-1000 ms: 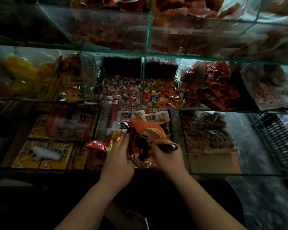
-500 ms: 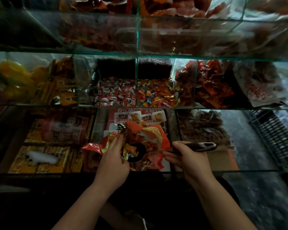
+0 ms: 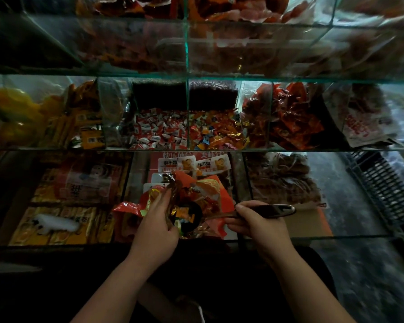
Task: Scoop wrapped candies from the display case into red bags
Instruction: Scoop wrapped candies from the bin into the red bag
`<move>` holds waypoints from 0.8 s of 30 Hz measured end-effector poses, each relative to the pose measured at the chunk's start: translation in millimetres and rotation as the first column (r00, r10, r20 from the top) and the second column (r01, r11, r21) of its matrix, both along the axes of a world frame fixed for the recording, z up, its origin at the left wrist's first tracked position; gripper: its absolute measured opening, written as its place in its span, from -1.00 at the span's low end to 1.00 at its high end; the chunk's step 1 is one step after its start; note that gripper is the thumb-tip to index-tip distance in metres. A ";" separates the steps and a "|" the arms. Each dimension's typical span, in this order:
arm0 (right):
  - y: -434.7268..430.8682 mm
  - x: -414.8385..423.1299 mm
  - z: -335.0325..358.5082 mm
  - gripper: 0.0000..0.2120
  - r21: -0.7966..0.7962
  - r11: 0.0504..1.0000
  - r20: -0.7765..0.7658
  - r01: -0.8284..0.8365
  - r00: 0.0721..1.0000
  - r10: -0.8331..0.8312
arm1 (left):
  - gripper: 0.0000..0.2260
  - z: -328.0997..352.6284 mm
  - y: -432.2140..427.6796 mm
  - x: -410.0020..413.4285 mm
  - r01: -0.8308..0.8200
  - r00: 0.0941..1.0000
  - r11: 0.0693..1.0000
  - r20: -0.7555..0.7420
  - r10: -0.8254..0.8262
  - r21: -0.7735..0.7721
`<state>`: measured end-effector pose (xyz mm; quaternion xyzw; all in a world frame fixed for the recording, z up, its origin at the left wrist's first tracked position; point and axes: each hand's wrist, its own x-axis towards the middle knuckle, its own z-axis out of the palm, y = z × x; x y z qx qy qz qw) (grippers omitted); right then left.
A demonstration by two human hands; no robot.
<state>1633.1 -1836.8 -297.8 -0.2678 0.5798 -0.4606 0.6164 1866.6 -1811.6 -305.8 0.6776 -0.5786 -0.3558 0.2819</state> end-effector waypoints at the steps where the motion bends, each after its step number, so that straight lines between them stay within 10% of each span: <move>1: -0.4 1.1 -1.3 -0.86 -0.022 0.999 -0.026 -0.036 0.999 0.036 | -0.21 0.1 0.4 -0.1 0.003 1.000 1.000 -0.007 -0.003 -0.004; 24: 23.2 -8.6 68.5 -0.76 -0.117 0.987 0.204 0.108 0.975 -0.082 | -0.36 -5.8 -16.2 -14.6 0.022 0.953 0.982 0.300 0.036 -0.187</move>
